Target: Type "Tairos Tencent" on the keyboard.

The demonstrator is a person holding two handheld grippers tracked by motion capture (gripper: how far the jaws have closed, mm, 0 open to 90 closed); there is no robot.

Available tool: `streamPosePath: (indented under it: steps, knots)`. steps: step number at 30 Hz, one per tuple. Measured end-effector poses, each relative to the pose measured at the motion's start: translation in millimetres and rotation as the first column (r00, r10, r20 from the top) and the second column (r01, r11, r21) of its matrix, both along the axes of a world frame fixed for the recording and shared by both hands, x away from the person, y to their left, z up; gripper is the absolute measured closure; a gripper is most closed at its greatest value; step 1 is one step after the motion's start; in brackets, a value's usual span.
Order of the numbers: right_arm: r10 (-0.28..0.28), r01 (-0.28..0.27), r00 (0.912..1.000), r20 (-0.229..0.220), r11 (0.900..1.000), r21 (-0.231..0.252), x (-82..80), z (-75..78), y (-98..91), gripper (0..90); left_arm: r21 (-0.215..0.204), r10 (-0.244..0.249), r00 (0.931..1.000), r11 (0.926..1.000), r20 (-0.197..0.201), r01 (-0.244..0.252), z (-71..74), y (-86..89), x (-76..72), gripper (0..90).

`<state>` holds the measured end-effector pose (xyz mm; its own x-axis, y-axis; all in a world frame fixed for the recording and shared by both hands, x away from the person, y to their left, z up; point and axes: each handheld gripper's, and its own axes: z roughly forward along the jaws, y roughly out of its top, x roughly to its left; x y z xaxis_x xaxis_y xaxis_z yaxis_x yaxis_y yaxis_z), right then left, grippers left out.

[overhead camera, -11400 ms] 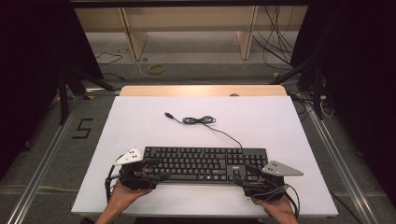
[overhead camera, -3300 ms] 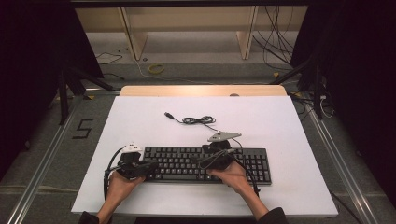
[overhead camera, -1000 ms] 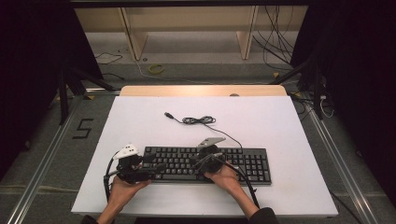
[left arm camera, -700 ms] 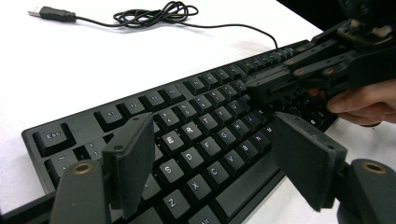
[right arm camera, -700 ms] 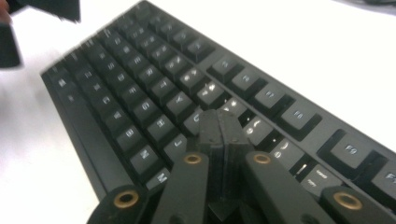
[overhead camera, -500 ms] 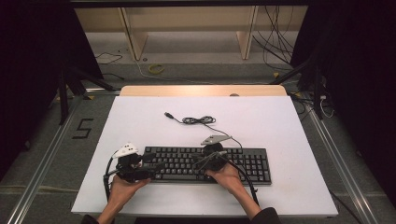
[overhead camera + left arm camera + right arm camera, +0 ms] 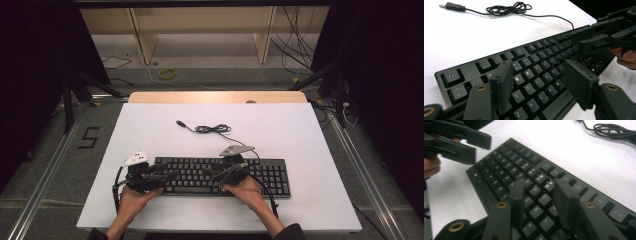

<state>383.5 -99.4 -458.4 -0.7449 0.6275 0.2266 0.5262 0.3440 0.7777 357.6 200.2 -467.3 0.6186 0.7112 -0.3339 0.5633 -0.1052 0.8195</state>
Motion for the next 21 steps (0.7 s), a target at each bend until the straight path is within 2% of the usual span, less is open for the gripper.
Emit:
streamPosePath:
  steps: [6,10,15,21]
  knots:
    - [0.007,-0.007,0.9999,0.009,0.9998,0.016,-6.5,1.5,-6.4,51.4,-0.007,0.000,1.0000,1.0000,-0.009,0.000,-0.1,0.1,2.4,48.9]
    - [-0.002,0.001,0.9997,0.024,0.9999,0.013,-9.9,0.8,-10.2,46.1,0.013,-0.011,0.9999,0.9999,-0.011,0.011,-1.1,-1.6,3.8,55.0]
    - [0.001,-0.001,0.9998,0.022,0.9999,0.016,-12.6,1.5,-13.3,40.5,0.037,-0.027,0.9996,0.9989,-0.010,0.028,-1.6,-4.4,6.1,64.1]
    - [-0.004,0.004,0.9997,0.025,0.9999,0.012,-15.1,1.1,-17.4,39.1,0.073,-0.049,0.9987,0.9961,-0.010,0.050,-2.8,-11.3,9.3,75.5]
